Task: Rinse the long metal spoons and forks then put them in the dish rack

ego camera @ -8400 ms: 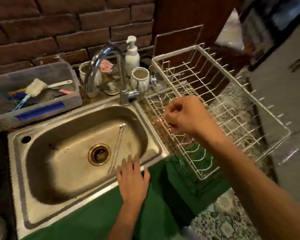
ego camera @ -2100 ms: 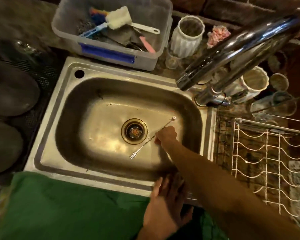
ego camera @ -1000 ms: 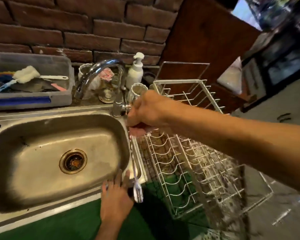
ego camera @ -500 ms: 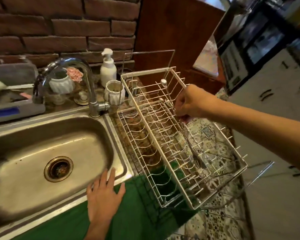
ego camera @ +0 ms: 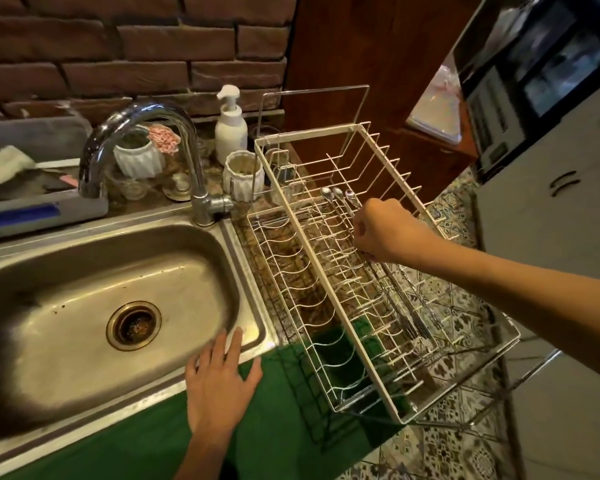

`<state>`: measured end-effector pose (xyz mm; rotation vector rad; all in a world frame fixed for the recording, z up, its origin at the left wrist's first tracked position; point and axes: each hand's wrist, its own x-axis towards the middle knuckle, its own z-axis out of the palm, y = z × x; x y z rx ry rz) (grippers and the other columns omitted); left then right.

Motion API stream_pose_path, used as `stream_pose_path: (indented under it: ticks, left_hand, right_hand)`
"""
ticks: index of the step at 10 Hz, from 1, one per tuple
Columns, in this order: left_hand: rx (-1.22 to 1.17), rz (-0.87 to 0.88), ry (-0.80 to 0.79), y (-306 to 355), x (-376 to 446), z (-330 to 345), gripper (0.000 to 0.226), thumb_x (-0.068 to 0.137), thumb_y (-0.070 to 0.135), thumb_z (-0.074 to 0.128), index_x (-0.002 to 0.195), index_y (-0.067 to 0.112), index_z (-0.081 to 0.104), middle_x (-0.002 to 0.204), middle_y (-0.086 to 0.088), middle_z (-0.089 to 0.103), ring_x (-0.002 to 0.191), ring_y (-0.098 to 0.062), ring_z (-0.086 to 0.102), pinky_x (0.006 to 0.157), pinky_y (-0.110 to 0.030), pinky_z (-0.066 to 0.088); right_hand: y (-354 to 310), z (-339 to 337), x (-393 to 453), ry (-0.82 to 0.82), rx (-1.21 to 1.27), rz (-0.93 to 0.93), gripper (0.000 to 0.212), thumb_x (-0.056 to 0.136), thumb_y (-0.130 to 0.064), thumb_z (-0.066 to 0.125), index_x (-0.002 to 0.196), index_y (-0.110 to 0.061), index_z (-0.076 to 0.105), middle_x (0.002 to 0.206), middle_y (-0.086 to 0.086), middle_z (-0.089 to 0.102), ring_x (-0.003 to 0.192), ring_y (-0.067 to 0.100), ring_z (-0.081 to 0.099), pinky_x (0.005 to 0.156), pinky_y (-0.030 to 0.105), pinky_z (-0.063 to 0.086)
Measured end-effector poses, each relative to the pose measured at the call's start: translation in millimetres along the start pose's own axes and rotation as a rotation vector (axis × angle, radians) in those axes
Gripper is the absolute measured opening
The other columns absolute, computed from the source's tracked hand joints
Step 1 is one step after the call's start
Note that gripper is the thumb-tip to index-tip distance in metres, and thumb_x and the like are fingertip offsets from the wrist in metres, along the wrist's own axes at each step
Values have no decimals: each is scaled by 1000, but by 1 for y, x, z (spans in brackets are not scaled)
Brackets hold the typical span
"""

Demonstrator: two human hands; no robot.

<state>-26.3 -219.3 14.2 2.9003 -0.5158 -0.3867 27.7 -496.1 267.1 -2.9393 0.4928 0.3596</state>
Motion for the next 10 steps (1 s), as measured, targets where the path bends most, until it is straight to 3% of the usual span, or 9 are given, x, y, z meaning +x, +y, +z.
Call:
stream_pose_path:
  ticks: [1, 2, 4, 9, 10]
  left_hand:
    - [-8, 15, 9, -1, 0, 0, 73, 91, 68, 32, 146, 24, 50, 146, -8, 57, 128, -27, 57, 105, -50, 38]
    - [-13, 18, 9, -1, 0, 1, 72, 92, 67, 33, 146, 23, 50, 144, -8, 58, 126, -27, 58, 104, -49, 38]
    - [-13, 23, 11, -1, 0, 1, 71, 92, 67, 34, 146, 23, 50, 143, -8, 58, 126, -26, 58, 103, -48, 40]
    - [16, 50, 86, -3, 1, 8, 71, 93, 68, 34, 147, 24, 48, 144, -6, 58, 128, -24, 56, 105, -46, 37]
    - [2, 40, 69, -3, 2, 8, 71, 92, 68, 34, 146, 24, 49, 144, -6, 58, 127, -25, 56, 105, -46, 37]
  right_hand:
    - [1, 0, -1, -3, 9, -3, 12, 88, 1, 64, 76, 0, 69, 77, 13, 70, 64, 21, 67, 56, 34, 60]
    - [1, 1, -3, -8, 23, -8, 16, 90, -1, 65, 74, -6, 65, 74, 6, 64, 62, 17, 63, 52, 24, 52]
    - [1, 2, -8, 18, 9, -16, 8, 91, -3, 65, 84, -2, 70, 82, 12, 69, 70, 23, 67, 66, 37, 62]
    - [6, 8, -10, 48, 9, -13, 13, 91, -3, 63, 80, 1, 68, 83, 14, 69, 73, 27, 68, 67, 44, 62]
    - [7, 7, -9, 58, 21, -10, 15, 93, -6, 63, 80, 0, 68, 84, 13, 70, 71, 25, 69, 62, 40, 62]
